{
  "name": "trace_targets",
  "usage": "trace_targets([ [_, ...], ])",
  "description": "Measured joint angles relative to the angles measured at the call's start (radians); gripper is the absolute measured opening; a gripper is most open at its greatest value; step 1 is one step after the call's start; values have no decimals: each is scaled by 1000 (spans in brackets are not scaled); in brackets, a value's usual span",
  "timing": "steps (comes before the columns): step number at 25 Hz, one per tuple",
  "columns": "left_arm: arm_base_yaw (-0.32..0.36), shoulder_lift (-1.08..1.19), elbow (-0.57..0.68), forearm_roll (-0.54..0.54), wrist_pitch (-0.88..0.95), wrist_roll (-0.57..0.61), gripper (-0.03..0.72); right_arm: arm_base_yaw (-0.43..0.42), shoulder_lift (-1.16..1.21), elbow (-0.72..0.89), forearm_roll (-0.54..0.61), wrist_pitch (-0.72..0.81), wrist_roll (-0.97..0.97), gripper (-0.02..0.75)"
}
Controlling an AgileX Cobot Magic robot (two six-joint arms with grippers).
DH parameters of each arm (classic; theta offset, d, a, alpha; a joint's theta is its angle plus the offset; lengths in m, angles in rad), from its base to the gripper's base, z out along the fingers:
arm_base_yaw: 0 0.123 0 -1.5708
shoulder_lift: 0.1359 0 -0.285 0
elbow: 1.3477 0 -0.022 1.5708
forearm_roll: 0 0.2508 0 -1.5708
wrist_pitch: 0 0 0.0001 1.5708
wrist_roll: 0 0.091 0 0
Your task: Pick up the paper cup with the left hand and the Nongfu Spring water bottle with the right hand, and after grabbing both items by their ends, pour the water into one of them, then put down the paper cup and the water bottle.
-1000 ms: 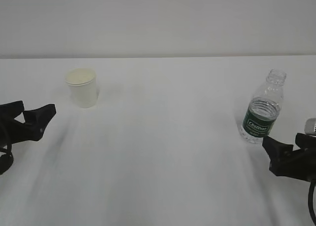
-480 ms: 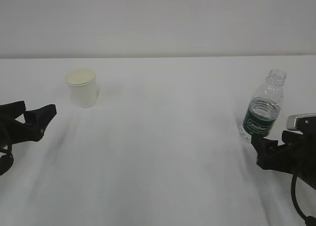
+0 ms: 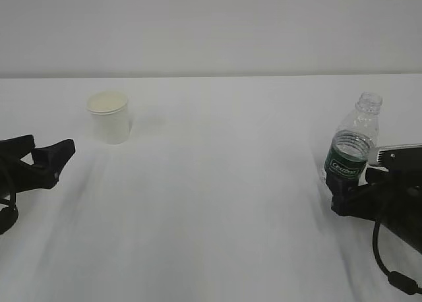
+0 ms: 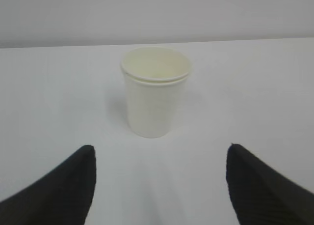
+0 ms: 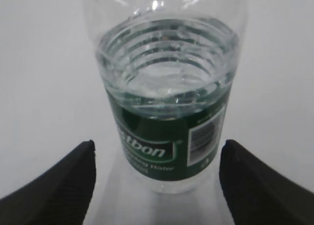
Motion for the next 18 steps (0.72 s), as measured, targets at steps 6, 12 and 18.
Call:
trace_targets([
  [6, 0, 0, 0, 4, 0, 0, 589, 0, 37, -46, 0, -2, 0, 588],
  [12, 0, 0, 0, 8, 0, 0, 588, 0, 58, -77, 0, -2, 0, 588],
  [18, 0, 0, 0, 8, 0, 0, 588, 0, 60, -105, 0, -2, 0, 588],
])
